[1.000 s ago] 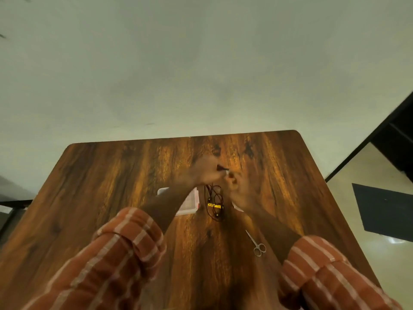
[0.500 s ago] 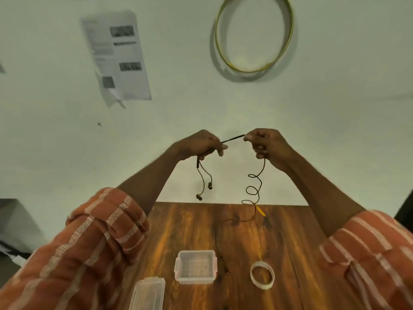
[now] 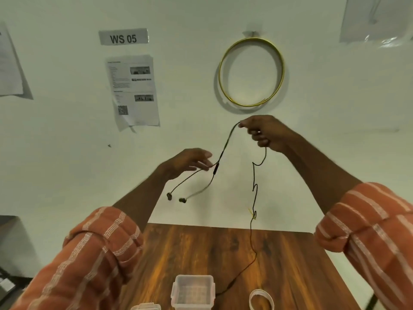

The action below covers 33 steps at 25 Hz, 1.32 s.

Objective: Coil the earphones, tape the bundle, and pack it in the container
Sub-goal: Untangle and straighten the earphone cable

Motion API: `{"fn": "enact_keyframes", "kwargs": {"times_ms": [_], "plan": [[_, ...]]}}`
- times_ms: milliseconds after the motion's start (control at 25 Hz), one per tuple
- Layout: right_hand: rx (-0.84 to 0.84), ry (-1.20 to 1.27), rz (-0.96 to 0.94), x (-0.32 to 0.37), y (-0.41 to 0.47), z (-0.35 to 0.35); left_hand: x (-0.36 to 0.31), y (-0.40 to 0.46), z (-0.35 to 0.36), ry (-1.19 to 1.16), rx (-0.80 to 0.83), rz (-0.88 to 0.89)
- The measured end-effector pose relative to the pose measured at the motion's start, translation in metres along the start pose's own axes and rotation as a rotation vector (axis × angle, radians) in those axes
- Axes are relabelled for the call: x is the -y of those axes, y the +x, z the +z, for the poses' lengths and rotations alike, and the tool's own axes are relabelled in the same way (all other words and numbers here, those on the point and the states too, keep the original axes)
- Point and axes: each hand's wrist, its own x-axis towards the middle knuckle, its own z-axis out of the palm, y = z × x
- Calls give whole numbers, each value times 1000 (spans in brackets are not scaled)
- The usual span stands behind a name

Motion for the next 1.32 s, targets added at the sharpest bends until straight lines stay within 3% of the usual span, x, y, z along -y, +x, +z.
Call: {"fn": "enact_keyframes", "kwargs": {"times_ms": [120,200,320,480,560,680,880,1000,1160,1240,1320], "plan": [[87,-130,-44,8,2,31,-60,7,29,-168,19,104],[119,-164,-57,9,3,35,-83,8,37,-33,-35,154],[175,-203,-13,1,-2,13,-68,-2,5,204,-250,191],[165,-206,42,-22,-19,-37,-20,-30,-59,247,-417,135],[162,-20,41,-22,-25,-45,-6,-40,-73,288,-400,3],[128,102,9,-3,-23,-27,-18,-40,-56,202,-238,-144],[82,-93,-61,31,-7,27,-82,-19,5,-15,6,73],[47,-61,-3,41,2,29,-94,-9,6,125,-152,162],[161,-223,121,29,-5,-11,-78,-15,-47,155,-426,154],[162,-160,118,16,-11,-31,-68,-23,-70,125,-450,97],[137,-70,53,12,-11,-35,-69,-24,-69,30,-344,58]]}}
